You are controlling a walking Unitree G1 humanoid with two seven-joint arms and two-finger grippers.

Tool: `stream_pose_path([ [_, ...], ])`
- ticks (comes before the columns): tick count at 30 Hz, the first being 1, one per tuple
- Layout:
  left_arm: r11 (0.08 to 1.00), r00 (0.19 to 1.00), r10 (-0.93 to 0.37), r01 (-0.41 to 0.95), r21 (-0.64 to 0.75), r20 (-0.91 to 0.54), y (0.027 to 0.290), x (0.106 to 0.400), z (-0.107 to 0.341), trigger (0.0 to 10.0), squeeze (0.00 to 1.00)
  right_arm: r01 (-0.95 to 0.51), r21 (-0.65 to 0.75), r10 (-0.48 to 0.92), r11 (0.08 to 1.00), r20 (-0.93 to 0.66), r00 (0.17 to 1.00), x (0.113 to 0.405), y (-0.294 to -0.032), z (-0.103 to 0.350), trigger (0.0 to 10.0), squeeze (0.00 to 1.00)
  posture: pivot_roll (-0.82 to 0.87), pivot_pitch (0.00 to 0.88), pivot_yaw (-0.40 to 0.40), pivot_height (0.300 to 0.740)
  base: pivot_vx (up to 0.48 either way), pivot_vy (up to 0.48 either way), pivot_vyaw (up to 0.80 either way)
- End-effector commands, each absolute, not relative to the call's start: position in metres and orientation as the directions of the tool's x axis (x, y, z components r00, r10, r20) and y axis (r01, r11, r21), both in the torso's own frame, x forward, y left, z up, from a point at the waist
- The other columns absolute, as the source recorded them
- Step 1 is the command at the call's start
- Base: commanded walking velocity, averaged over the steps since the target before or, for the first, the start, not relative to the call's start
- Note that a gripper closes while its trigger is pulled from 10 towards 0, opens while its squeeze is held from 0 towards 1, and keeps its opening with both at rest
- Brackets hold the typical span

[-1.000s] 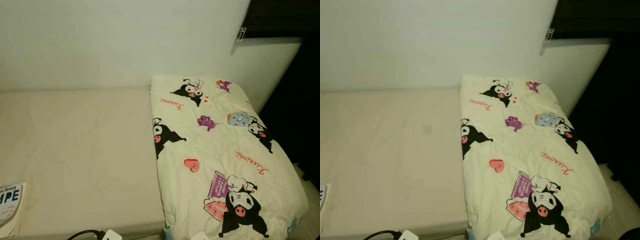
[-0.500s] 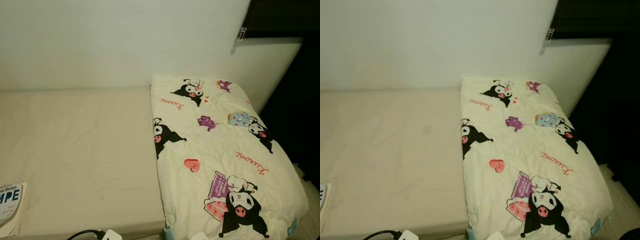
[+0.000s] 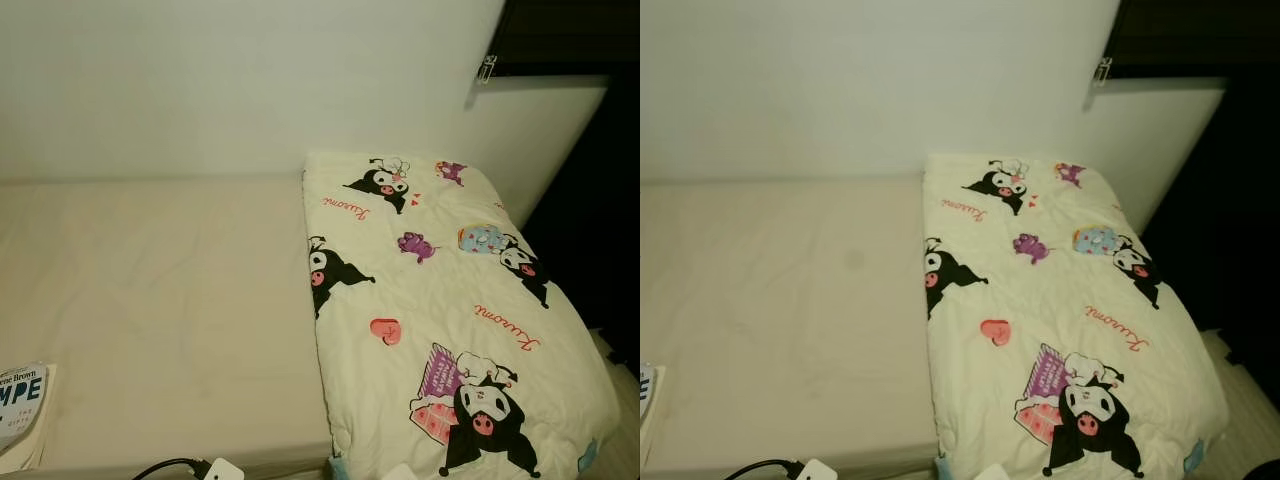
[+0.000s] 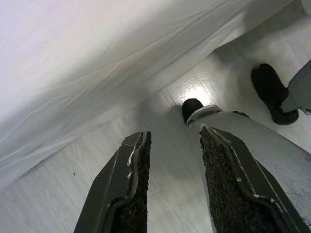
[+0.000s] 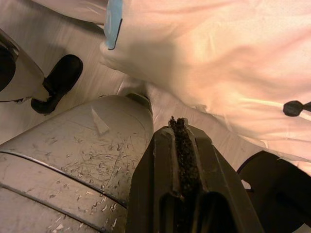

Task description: Clean up the room

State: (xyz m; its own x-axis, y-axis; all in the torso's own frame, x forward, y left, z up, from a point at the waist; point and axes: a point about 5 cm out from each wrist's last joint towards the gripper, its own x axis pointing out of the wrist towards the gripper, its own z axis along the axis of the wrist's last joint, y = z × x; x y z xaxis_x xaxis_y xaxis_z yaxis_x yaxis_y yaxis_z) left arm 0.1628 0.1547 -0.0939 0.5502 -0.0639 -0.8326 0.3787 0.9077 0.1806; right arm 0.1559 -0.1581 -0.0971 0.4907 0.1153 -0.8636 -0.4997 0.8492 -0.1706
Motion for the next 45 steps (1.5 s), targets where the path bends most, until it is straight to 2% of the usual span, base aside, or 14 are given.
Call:
stream_pose_path([
  [1, 0.908, 0.531, -0.051, 0.378, 0.182, -0.846, 0.158, 0.157, -0.097, 10.0, 0.0, -0.503, -0.138, 0.114, 0.853, -0.892, 0.438, 0.139, -0.157, -0.104, 10.0, 0.0, -0.03, 0.0, 0.054, 0.74, 0.0, 0.0, 0.0],
  [11, 0.909, 0.535, -0.046, 0.372, 0.186, -0.843, 0.159, 0.16, -0.095, 10.0, 0.0, -0.508, -0.14, 0.117, 0.85, -0.89, 0.441, 0.142, -0.156, -0.103, 10.0, 0.0, -0.02, 0.0, 0.05, 0.74, 0.0, 0.0, 0.0],
  [19, 0.936, 0.588, -0.006, 0.288, 0.202, -0.809, 0.166, 0.17, -0.09, 10.0, 0.0, -0.494, -0.153, 0.112, 0.856, -0.877, 0.467, 0.151, -0.156, -0.1, 10.0, 0.0, -0.02, 0.0, 0.046, 0.74, 0.0, 0.0, 0.0],
  [26, 0.939, 0.589, 0.009, 0.273, 0.209, -0.808, 0.169, 0.171, -0.09, 10.0, 0.0, -0.488, -0.161, 0.108, 0.858, -0.871, 0.478, 0.156, -0.156, -0.098, 10.0, 0.0, -0.01, 0.0, 0.036, 0.74, 0.0, 0.0, 0.0],
  [29, 0.944, 0.628, 0.027, 0.24, 0.226, -0.778, 0.171, 0.177, -0.086, 10.0, 0.0, -0.424, -0.153, 0.094, 0.892, -0.857, 0.507, 0.161, -0.157, -0.096, 10.0, 0.0, 0.0, 0.0, 0.034, 0.74, 0.0, 0.0, 0.0],
  [31, 0.95, 0.684, 0.042, 0.198, 0.241, -0.728, 0.174, 0.186, -0.08, 10.0, 0.0, -0.356, -0.138, 0.081, 0.924, -0.841, 0.535, 0.165, -0.157, -0.094, 10.0, 0.0, 0.0, 0.0, 0.035, 0.74, 0.0, 0.0, 0.0],
  [36, 0.967, 0.763, 0.075, 0.1, 0.232, -0.642, 0.183, 0.201, -0.067, 10.0, 0.0, -0.182, -0.062, 0.078, 0.981, -0.739, 0.669, 0.195, -0.157, -0.077, 10.0, 0.0, 0.01, 0.0, 0.039, 0.74, 0.0, 0.0, 0.0],
  [45, 0.971, 0.794, 0.095, 0.058, 0.23, -0.6, 0.192, 0.204, -0.062, 10.0, 0.0, -0.154, -0.025, 0.097, 0.988, -0.673, 0.733, 0.211, -0.147, -0.067, 10.0, 0.0, 0.02, 0.0, 0.07, 0.74, 0.0, 0.0, 0.0],
])
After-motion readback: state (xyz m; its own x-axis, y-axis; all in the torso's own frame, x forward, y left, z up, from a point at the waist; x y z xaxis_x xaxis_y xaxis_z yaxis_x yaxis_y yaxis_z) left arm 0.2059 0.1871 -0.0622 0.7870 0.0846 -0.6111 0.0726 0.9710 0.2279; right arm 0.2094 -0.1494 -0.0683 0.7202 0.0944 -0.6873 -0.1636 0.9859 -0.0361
